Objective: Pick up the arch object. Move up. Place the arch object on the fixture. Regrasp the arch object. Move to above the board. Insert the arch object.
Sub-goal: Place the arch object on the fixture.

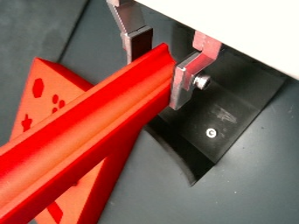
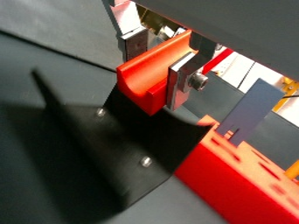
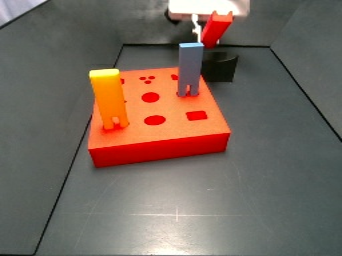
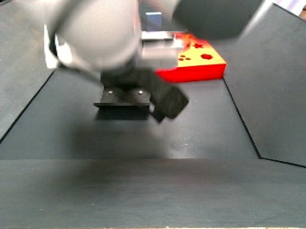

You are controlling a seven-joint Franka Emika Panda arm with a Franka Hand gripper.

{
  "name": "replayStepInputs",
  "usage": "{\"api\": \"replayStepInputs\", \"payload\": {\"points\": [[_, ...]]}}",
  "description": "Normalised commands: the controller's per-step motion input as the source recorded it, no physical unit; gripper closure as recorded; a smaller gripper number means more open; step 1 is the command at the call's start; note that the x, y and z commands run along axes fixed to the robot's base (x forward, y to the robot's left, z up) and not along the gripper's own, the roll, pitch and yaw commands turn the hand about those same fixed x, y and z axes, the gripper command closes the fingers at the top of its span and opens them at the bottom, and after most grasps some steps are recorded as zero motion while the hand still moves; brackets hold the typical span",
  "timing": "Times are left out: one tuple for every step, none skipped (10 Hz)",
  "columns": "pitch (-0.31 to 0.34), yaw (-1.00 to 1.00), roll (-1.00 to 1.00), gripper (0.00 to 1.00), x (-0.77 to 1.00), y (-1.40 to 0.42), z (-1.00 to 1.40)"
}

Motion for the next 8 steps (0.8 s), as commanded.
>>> {"api": "replayStepInputs", "payload": {"points": [[0.064, -0.16, -0.29, 1.00, 0.19, 0.11, -1.00], [0.045, -0.15, -0.21, 1.00, 0.20, 0.11, -1.00], [0.023, -0.14, -0.18, 1.00, 0.17, 0.10, -0.83], [0.019, -0.12, -0.17, 1.00, 0.15, 0.09, -0.64], [0.012, -0.11, -0.16, 1.00, 0.13, 0.08, -0.48], [0.007, -0.09, -0.12, 1.00, 0.10, 0.07, -0.43], [0.000, 0.00, 0.00, 1.00, 0.00, -0.50, -0.17], [0.000, 0.00, 0.00, 0.00, 0.00, 0.00, 0.00]]}}
